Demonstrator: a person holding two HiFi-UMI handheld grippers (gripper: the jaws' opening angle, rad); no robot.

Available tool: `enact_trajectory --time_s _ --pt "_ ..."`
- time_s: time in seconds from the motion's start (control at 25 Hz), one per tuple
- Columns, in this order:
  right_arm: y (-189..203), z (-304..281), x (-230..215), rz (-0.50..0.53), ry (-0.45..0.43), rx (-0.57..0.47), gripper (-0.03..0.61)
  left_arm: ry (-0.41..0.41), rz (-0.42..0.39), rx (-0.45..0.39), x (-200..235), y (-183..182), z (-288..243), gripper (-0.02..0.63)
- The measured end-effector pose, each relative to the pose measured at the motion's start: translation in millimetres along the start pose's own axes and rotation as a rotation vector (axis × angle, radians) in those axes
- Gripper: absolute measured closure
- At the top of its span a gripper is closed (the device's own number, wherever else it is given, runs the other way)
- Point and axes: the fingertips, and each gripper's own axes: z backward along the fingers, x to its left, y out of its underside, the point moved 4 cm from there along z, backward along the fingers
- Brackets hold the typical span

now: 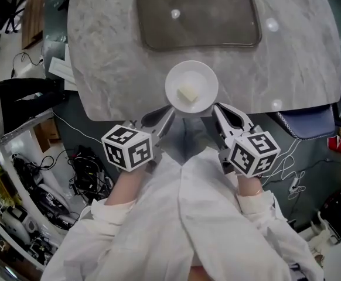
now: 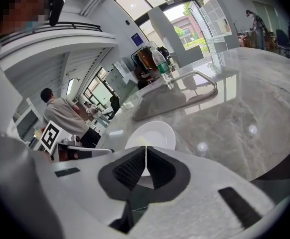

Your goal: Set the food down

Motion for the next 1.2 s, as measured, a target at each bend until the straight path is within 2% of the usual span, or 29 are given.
enact_trajectory --time_s 0.72,0.84,1.2 --pt "25 -20 -16 -0.092 0.048 0.044 0.574 -0.043 0.072 0.042 29 7 -14 0.589" --pt "26 -21 -18 -0.101 0.060 0.047 0.572 -0.053 0.081 0.045 34 6 -12 0.552" --pt "32 -24 -26 -0.158 0.082 0.059 0.474 -0.059 0.115 0.053 36 7 -17 0.508"
